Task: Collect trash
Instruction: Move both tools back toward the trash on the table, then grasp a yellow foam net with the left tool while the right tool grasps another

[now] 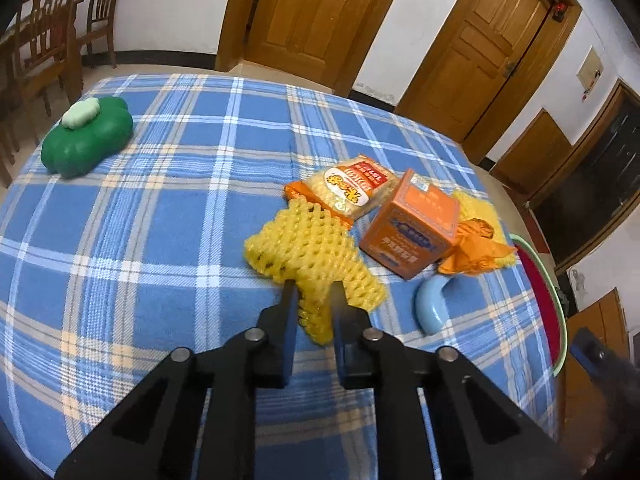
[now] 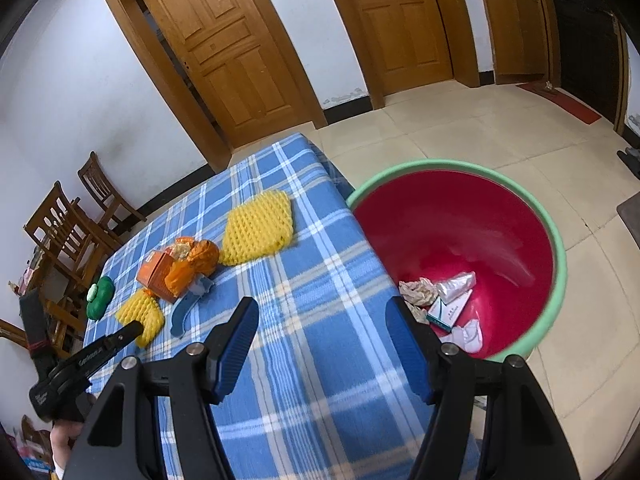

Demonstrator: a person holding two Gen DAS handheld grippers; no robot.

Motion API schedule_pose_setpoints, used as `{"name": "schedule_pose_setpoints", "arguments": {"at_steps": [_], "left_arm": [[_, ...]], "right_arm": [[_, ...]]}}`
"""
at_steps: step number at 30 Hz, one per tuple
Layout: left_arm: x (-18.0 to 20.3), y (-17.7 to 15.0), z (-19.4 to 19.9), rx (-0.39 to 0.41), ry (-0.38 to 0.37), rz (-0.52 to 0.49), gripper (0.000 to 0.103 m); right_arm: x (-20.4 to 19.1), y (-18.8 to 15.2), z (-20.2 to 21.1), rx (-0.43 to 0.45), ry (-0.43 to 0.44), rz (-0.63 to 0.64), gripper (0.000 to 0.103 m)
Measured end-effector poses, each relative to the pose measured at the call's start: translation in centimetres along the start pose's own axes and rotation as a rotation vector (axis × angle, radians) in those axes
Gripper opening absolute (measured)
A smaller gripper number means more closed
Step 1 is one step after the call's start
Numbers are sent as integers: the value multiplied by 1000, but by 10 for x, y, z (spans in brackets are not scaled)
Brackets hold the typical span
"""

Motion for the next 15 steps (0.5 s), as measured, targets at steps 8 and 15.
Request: {"name": "schedule_pose_setpoints", "arguments": {"at_steps": [8, 15], "left_arm": [[2, 11, 20, 55, -20, 20, 13], [-4, 31, 31, 101, -3, 22, 13]], "right_arm": [[-16, 18, -25, -26, 21, 19, 69], [-34, 39, -53, -35, 21, 38, 69]]}}
Point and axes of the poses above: each gripper's, at about its wrist camera, not at the fingertips, and z roughly against the way its jaws point, x to its right, y to its top, the point moved 10 cm from there along -z, roughly the way its jaws point, and after that the axes turned 9 degrees about -y, right-handed, at the moved point
